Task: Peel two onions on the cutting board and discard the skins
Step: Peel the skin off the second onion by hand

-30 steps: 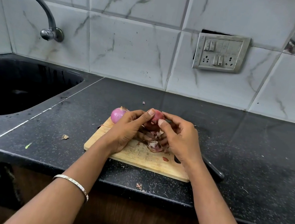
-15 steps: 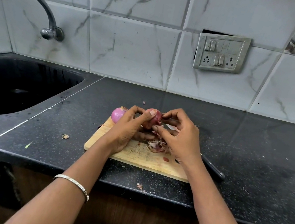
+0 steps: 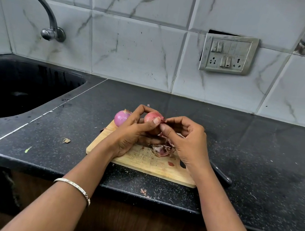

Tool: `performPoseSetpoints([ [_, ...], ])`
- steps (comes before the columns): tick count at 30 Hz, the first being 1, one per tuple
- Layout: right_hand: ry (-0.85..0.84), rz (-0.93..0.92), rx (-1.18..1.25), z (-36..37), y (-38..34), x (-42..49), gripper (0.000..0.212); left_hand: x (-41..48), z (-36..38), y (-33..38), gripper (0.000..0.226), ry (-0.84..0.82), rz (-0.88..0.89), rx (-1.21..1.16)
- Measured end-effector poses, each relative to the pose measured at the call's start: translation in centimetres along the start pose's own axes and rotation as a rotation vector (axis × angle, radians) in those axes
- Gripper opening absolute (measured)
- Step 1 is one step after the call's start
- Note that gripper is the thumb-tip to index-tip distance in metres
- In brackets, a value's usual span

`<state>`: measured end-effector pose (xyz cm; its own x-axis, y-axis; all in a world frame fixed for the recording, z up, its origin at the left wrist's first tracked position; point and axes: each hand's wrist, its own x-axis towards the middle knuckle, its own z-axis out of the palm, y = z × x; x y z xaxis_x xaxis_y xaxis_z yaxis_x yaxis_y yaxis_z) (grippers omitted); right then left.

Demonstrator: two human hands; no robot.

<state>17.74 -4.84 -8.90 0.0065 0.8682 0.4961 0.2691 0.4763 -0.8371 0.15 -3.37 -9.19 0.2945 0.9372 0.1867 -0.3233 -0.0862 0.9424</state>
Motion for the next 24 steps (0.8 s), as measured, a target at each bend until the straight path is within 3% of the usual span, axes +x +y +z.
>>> performPoseSetpoints([
  [9,0.052,0.078,0.102,-0.2,0.79,0.41,0.009,0.17,-0.22,-0.3,0.065,-0.035,0.009,0.004],
  [16,0.032,0.103,0.188,-0.16,0.17,0.18,0.017,0.12,-0.12,-0.45,0.068,-0.025,0.017,0.075],
  [24,0.099,0.012,-0.018,-0.25,0.27,0.34,0.01,0.11,-0.11,-0.52,0.072,-0.026,0.026,0.153],
])
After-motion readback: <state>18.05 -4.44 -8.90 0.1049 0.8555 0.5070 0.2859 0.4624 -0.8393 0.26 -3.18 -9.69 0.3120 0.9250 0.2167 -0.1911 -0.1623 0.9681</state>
